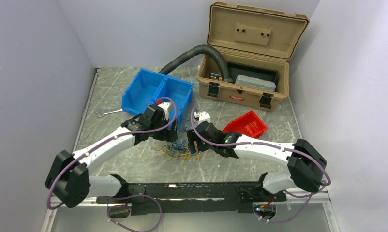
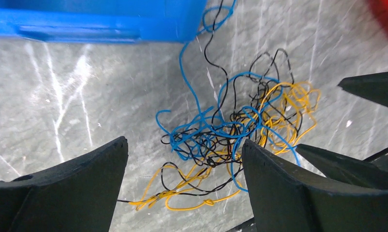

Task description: Untangle the cables

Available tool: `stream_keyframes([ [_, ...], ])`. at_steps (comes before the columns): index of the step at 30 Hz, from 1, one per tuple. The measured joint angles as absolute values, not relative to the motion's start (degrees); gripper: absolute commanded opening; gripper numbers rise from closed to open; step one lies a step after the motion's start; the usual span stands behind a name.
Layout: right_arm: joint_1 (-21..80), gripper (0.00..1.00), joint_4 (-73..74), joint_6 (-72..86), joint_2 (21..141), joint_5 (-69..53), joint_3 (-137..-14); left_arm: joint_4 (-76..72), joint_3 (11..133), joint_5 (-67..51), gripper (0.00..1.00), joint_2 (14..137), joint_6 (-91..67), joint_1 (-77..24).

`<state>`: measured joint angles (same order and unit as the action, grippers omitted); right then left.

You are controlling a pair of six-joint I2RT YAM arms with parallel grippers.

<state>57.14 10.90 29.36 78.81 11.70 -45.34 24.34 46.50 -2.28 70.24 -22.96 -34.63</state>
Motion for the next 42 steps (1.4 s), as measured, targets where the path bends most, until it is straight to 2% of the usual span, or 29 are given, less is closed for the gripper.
stream_keyframes([
  [8, 62.54, 0.80, 15.35, 39.11, 84.44, 19.81, -46.54, 24.58, 47.29, -2.50, 0.87, 78.98, -22.61, -39.48],
  [11, 62.94, 0.79, 16.84, 41.45, 88.53, 22.15, -47.70, 23.38, 46.89, -3.64, 0.78, 81.01, -23.27, -39.94],
  [12, 62.94, 0.79, 17.78, 42.41, 89.93, 23.14, -48.31, 22.79, 46.54, -3.73, 0.72, 81.54, -23.81, -39.94],
  [15, 62.92, 0.78, 20.71, 45.25, 93.89, 26.15, -50.37, 20.51, 44.31, -3.55, 0.44, 82.67, -26.04, -39.83],
  [18, 62.94, 0.76, 22.74, 47.68, 94.65, 28.47, -50.83, 18.81, 42.02, -2.61, 0.10, 83.11, -28.75, -39.75],
  [20, 63.00, 0.73, 24.05, 49.08, 94.54, 29.76, -50.83, 17.74, 41.23, -1.30, 0.00, 82.83, -30.59, -39.31],
  [24, 61.41, 0.70, 28.14, 52.14, 94.00, 31.79, -50.83, 15.86, 38.20, 1.34, 0.00, 78.15, -33.95, -36.67],
  [32, 54.28, 0.68, 37.06, 57.36, 91.05, 35.73, -50.11, 15.29, 25.17, 4.03, 0.00, 54.19, -39.83, -20.01],
  [37, 51.37, 0.67, 38.02, 56.77, 84.55, 36.14, -48.86, 18.65, 22.61, 6.20, 0.00, 44.01, -41.36, -16.51],
  [40, 51.13, 0.66, 36.62, 54.06, 81.49, 35.68, -48.82, 18.06, 22.61, 4.78, 0.05, 42.63, -40.51, -16.29],
  [42, 51.13, 0.66, 34.39, 51.29, 79.66, 34.57, -48.36, 18.00, 22.61, 3.31, 0.19, 43.05, -39.42, -16.29],
])
